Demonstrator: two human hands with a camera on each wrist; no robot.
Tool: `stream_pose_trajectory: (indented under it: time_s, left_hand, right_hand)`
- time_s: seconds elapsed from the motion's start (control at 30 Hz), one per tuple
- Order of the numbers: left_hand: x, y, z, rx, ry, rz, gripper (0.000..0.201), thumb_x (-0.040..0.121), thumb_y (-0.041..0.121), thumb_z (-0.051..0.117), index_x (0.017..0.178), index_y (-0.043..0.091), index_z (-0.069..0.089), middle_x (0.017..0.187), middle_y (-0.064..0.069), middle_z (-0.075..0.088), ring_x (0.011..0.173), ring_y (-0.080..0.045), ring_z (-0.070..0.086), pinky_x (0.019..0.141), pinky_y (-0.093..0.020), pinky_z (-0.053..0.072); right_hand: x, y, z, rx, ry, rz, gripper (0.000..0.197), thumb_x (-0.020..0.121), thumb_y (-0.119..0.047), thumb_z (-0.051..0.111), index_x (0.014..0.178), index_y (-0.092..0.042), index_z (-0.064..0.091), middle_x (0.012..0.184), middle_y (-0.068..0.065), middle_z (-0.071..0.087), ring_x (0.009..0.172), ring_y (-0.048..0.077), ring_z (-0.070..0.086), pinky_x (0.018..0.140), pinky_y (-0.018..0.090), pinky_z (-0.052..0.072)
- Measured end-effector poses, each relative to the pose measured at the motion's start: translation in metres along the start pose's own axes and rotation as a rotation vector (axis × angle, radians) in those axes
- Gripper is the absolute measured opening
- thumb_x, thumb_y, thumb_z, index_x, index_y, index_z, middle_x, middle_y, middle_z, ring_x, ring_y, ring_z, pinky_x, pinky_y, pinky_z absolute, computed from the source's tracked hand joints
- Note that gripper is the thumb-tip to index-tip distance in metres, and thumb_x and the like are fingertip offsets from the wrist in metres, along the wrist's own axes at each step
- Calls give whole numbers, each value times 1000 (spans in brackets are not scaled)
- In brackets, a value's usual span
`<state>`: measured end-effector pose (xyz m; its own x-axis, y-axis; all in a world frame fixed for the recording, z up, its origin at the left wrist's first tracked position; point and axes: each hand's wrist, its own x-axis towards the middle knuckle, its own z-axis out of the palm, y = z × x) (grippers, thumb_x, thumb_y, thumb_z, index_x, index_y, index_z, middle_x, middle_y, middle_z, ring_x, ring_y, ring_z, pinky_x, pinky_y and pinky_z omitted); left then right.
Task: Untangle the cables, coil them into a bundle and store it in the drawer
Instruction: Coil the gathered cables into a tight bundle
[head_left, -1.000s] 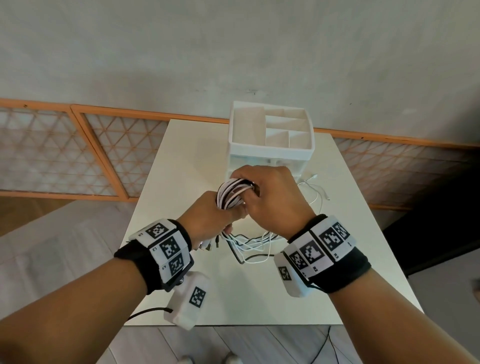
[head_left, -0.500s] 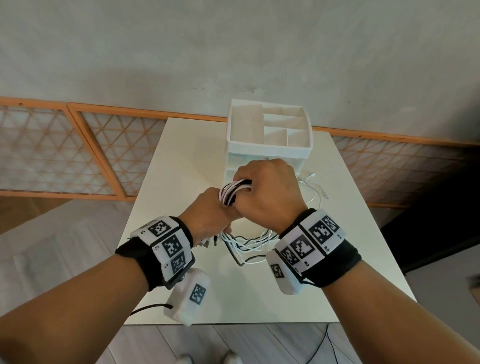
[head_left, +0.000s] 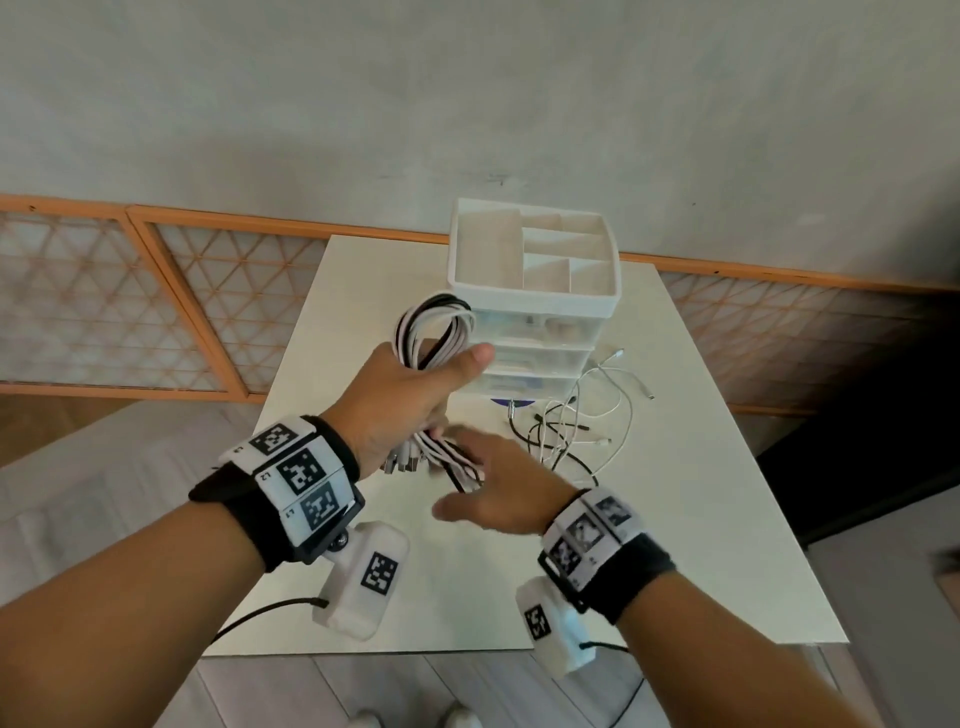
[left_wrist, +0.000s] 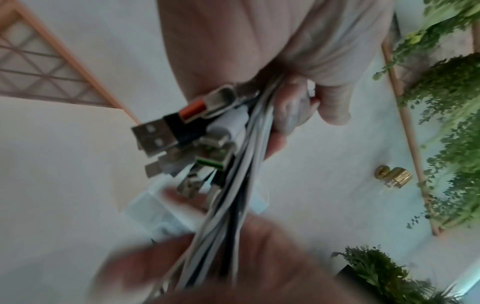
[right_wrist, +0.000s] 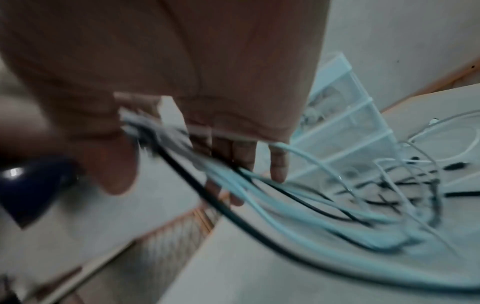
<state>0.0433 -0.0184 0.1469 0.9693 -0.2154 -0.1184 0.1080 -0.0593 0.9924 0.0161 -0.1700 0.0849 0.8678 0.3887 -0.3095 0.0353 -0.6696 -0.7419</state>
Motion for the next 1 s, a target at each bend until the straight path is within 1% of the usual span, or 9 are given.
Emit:
stream_pose_trajectory:
  time_s: [0.07,0.13,0.3,0.4,0.57,0.77,0.87,0.93,1.0]
  left_hand:
    - [-1,10,0,-66,-23,34,56,72,49,78,57,18,33,45,2,20,40,-18,20,50,-32,34]
    - [-1,17,-5,-98,-27,49,53,76,42,75,57,21,31,46,4,19,41,-17,18,48,-30,31]
    - [1,8,-17,-48,81,90,55,77,51,76,51,25,35,42,7,22,36,-17,23,52,-32,36]
    - [4,1,-14,-27,170,86,58,69,60,76,46,26,34,41,6,22,32,-17,28,56,-40,35]
    - [9,6,-14,-91,308,130,58,65,63,78,54,26,35,47,3,24,40,-22,26,54,-43,34]
    - [10,6,-13,-94,283,152,58,66,62,78,54,26,35,49,4,24,38,-20,27,55,-44,34]
    - [7,9,-3,-83,190,163,57,72,57,76,51,25,34,42,8,25,33,-17,30,55,-44,34]
    - [2,15,4,-84,114,193,56,80,50,74,52,24,33,42,8,24,35,-18,27,51,-38,34]
    - [-2,22,4,-113,54,163,52,83,44,72,55,18,36,44,5,20,39,-19,21,48,-31,32]
  right_hand:
    - [7,25,12,-182,81,127,31,85,-48,66,97,-20,71,91,4,75,89,23,69,85,36,56]
    - [11,56,6,-315,173,269,46,89,-57,59,82,-13,73,83,9,75,85,28,70,81,36,56]
    - [7,97,-44,-435,599,361,31,92,-34,57,72,-12,68,84,14,72,86,35,67,67,31,44]
    - [8,98,-64,-471,885,308,33,88,-46,62,81,-17,75,90,12,72,93,36,66,85,42,50]
    - [-5,110,-43,-680,141,710,80,73,-71,63,143,-38,41,155,9,31,147,33,20,113,65,14]
    - [-8,57,-33,-603,140,405,114,65,-73,72,154,-41,9,167,8,-6,154,32,-3,116,68,2]
    - [-5,8,-28,-356,204,-5,107,66,-65,77,152,-43,16,162,-1,27,151,19,23,121,56,16]
    - [0,-8,-20,-141,188,-107,77,72,-50,81,137,-37,43,127,0,66,118,16,62,104,40,46]
    - [4,-8,-13,-123,175,-41,26,79,-40,78,98,-27,65,83,-1,73,76,15,71,78,35,58]
